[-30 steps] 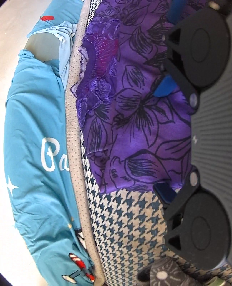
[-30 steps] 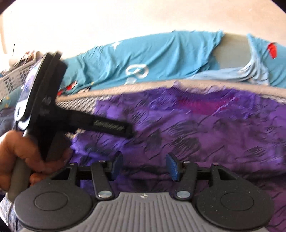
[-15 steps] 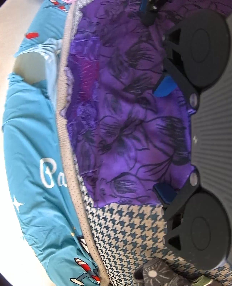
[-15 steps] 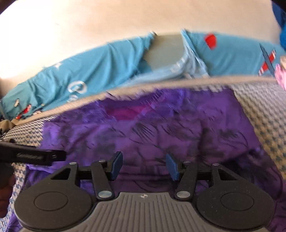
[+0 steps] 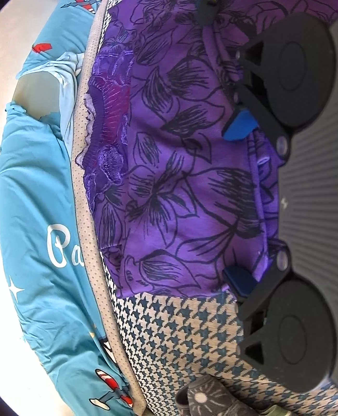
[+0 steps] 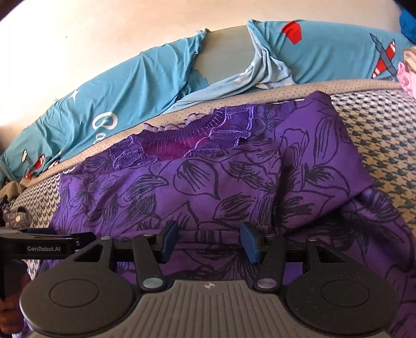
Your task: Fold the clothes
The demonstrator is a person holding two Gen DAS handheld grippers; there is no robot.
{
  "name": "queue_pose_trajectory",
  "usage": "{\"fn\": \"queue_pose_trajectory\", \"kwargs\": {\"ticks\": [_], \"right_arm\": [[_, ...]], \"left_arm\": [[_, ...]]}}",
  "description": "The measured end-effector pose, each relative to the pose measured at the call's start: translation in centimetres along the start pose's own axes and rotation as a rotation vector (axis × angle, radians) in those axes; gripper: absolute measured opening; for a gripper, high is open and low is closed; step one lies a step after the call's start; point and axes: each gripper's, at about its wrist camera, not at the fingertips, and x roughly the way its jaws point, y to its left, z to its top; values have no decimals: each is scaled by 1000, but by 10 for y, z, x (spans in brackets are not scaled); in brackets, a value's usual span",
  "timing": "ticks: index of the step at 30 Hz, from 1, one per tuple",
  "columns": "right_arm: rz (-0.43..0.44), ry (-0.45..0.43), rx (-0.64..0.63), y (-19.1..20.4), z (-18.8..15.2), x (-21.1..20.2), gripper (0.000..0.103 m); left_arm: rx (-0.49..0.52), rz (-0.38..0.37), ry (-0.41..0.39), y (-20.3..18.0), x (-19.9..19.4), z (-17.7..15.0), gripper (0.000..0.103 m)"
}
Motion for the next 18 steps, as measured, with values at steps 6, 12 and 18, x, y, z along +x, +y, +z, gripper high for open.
{"fn": "queue_pose_trajectory", "kwargs": {"ticks": [6, 12, 18], "right_arm": [[-8, -99, -54, -6, 5, -23, 53], [-54, -195, 26, -37, 18, -43, 59], [-97, -187, 101, -68, 22, -45, 75]], "left_arm": [[-6, 0, 4, 0, -2, -7, 103], [33, 24, 15, -8, -4, -14, 103], [39, 35, 18, -12, -3, -13, 103]]}}
